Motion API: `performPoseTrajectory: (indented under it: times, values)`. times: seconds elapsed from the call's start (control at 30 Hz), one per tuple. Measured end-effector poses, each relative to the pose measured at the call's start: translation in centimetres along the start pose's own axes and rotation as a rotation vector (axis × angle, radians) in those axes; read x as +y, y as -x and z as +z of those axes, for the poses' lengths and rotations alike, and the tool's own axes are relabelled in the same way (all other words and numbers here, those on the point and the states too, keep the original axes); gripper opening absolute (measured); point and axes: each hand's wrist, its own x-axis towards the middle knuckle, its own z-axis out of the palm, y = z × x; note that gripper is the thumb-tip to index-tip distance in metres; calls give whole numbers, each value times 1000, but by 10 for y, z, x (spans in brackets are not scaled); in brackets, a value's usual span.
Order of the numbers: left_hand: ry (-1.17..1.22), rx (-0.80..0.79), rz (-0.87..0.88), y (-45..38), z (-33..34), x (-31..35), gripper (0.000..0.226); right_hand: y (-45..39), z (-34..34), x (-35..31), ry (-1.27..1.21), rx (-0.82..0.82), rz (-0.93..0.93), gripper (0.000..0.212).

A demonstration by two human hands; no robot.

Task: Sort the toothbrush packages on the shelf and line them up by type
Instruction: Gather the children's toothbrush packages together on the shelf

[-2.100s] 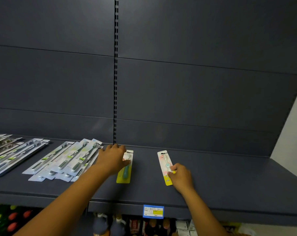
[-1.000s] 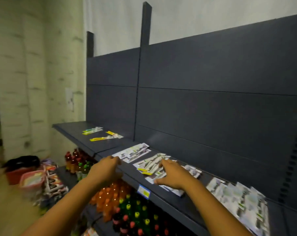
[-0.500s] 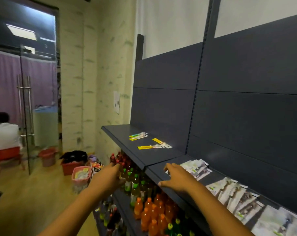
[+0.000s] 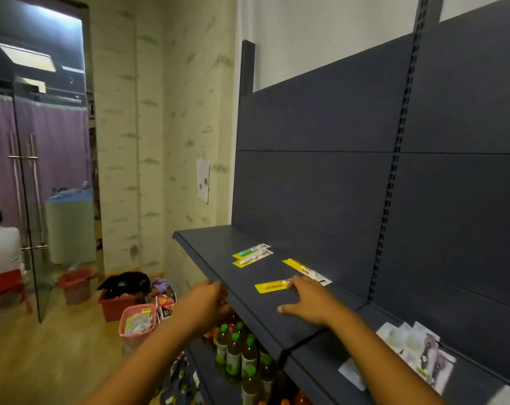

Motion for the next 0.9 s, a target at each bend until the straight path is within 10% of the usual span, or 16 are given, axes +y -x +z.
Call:
performPoseTrajectory:
  times: [0.9]
  values:
    - [183,-216,313,-336,115,-151,35,-201,82,-28,75,143,571,52]
